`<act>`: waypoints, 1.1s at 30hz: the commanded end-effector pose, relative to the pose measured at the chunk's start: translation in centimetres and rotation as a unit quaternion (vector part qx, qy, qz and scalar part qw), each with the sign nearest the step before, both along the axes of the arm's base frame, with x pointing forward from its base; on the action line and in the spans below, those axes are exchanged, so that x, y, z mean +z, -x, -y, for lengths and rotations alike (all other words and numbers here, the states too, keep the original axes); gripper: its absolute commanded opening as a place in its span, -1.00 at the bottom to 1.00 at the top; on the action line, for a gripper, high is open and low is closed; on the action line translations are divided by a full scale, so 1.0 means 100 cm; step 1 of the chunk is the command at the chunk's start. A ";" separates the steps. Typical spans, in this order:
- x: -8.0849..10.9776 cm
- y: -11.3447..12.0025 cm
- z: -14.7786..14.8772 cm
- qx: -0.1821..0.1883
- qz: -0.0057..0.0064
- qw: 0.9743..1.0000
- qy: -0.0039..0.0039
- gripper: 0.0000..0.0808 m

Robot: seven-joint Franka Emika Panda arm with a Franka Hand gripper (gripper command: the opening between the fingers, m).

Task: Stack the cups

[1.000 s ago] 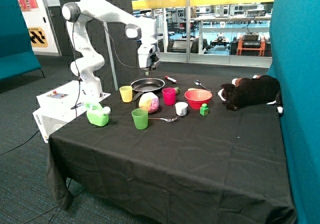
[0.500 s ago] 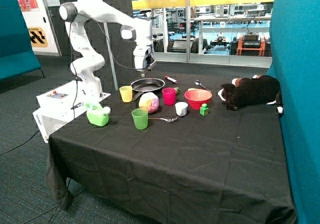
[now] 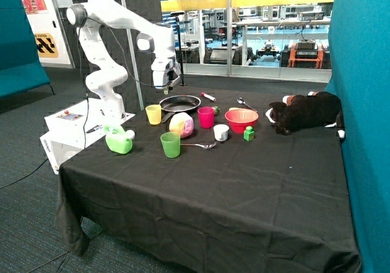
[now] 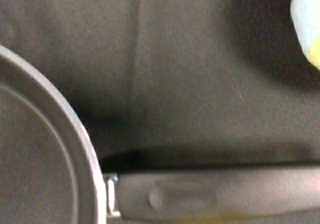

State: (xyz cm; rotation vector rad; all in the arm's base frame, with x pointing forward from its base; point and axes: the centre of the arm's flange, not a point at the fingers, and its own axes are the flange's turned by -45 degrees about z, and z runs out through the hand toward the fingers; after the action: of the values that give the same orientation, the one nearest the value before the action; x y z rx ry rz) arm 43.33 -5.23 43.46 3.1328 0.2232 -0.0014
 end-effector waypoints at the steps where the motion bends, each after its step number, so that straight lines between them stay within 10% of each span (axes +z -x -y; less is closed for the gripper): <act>1: -0.004 0.024 0.017 -0.003 0.000 1.000 0.000 -0.09; 33: -0.039 0.097 0.066 0.015 0.000 1.000 0.000 -0.10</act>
State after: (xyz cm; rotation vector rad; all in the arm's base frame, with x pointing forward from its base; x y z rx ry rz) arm 35.09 -10.48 40.58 3.1325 0.2505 0.0008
